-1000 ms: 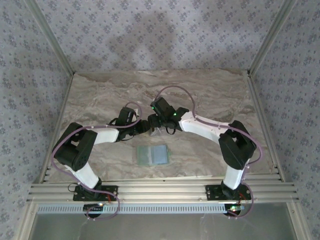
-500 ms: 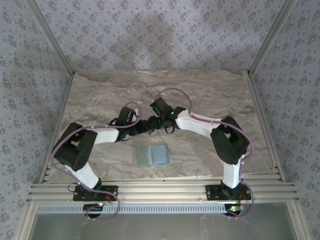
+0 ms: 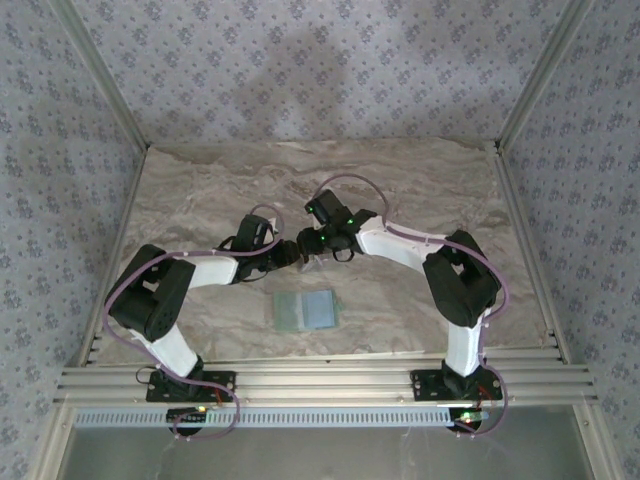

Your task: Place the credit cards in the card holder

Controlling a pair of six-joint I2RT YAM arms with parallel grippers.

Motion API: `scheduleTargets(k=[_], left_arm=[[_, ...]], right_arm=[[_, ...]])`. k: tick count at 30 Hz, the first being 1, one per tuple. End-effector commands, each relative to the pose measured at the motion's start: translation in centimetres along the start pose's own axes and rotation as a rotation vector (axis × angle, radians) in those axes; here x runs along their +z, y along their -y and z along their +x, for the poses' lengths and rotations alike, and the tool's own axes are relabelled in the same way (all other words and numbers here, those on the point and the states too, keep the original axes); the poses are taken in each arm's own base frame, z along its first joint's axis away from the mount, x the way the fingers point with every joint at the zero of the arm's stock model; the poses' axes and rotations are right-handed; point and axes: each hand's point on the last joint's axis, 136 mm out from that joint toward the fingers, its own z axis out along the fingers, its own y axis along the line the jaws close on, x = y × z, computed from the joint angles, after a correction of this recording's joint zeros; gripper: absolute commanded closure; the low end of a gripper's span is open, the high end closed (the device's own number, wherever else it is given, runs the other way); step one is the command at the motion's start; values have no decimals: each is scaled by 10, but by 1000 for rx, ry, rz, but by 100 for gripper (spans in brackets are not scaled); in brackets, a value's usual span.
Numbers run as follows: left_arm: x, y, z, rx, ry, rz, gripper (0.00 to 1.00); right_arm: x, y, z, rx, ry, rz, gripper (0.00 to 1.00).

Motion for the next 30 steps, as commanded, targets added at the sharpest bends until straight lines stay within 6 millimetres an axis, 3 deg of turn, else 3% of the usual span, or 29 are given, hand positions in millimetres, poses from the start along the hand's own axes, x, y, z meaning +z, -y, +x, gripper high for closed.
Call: scheduleTargets(k=[1, 30], left_arm=[[5, 1, 4, 7, -11, 11, 70], [10, -1, 6, 0, -22, 12, 70]], right_arm=[[-6, -12, -1, -11, 6, -74, 55], [-16, -14, -4, 4, 19, -123, 72]])
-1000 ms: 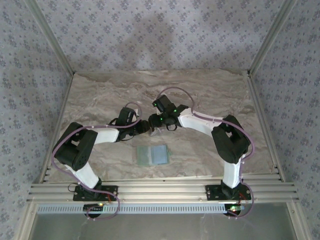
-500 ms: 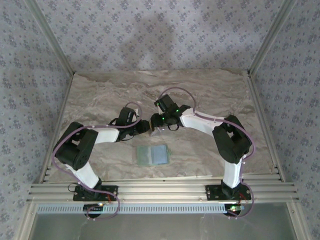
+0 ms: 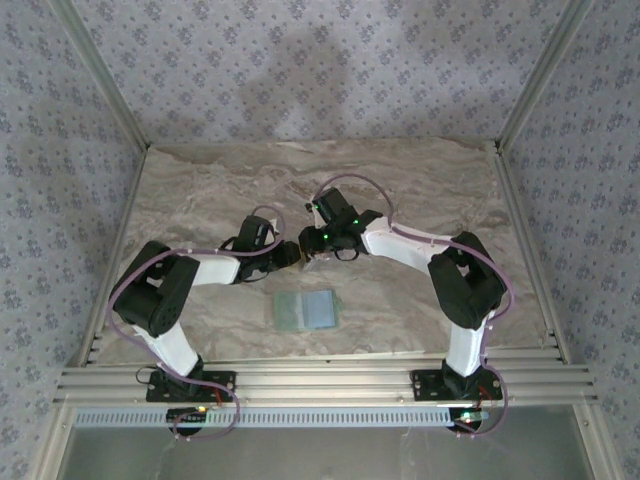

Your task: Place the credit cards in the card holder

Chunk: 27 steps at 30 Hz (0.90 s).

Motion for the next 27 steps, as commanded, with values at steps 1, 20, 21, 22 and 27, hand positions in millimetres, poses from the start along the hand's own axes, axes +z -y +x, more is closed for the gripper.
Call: scheduleTargets(k=[1, 20, 21, 22, 27], left_arm=[[3, 3, 4, 3, -18, 13, 70], [3, 5, 3, 4, -20, 15, 70], [2, 5, 2, 3, -20, 16, 70], [2, 6, 2, 6, -19, 17, 70], [1, 7, 2, 7, -19, 17, 70]], right_arm=[[-8, -4, -1, -2, 8, -15, 72], [-4, 17, 3, -1, -3, 99, 47], [-3, 15, 3, -1, -7, 91, 46], [-3, 15, 3, 0, -9, 83, 45], [1, 8, 7, 3, -32, 32, 41]])
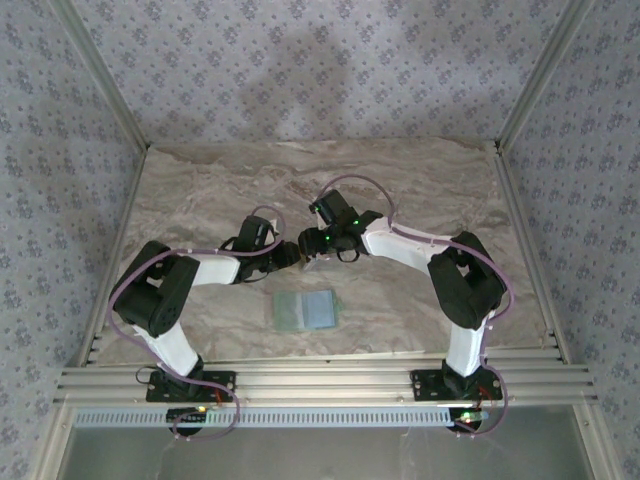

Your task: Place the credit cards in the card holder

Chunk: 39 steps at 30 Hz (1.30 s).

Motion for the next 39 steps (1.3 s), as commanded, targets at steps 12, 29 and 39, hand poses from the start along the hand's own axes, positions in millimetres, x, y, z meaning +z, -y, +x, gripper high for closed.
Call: scheduleTargets(k=[12, 29, 39], left_arm=[[-4, 14, -3, 19, -11, 26, 70], [-24, 27, -12, 18, 17, 67, 71], [-45, 51, -23, 30, 41, 111, 84]], right_arm=[[5, 3, 7, -12, -58, 39, 38], [-12, -4, 2, 24, -19, -48, 49], [-14, 7, 2, 40, -8, -6, 63]])
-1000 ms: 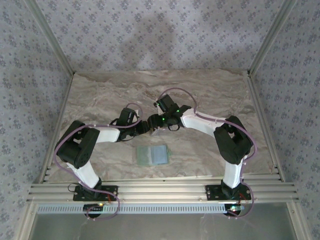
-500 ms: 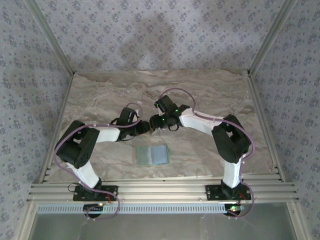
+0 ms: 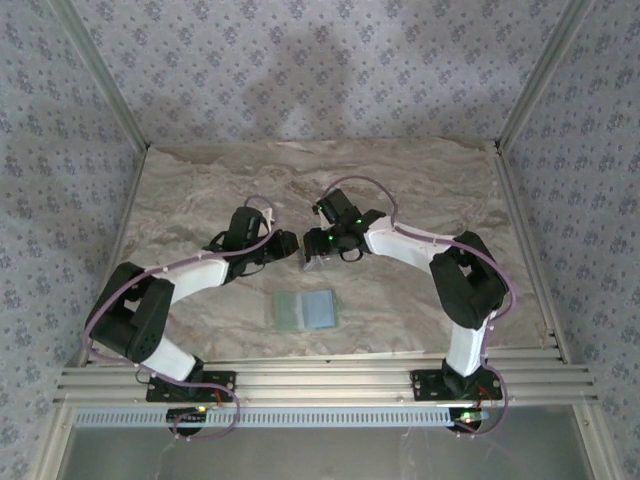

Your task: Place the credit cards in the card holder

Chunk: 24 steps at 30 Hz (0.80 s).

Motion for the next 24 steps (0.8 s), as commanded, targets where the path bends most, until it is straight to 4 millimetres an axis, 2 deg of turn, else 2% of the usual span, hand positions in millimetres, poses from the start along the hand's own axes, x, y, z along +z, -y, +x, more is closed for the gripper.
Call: scheduleTargets(k=[1, 7, 16, 24], left_arm=[[-1, 9, -1, -10, -28, 21, 87], [13, 20, -1, -10, -56, 59, 95], [31, 32, 3, 2, -85, 76, 96], [41, 30, 4, -3, -101, 72, 96]], right_arm=[[-12, 4, -4, 12, 26, 19, 65], [-18, 9, -4, 20, 39, 40, 69], [-22, 15, -3, 29, 45, 42, 77], [-12, 11, 1, 39, 10, -1, 71]])
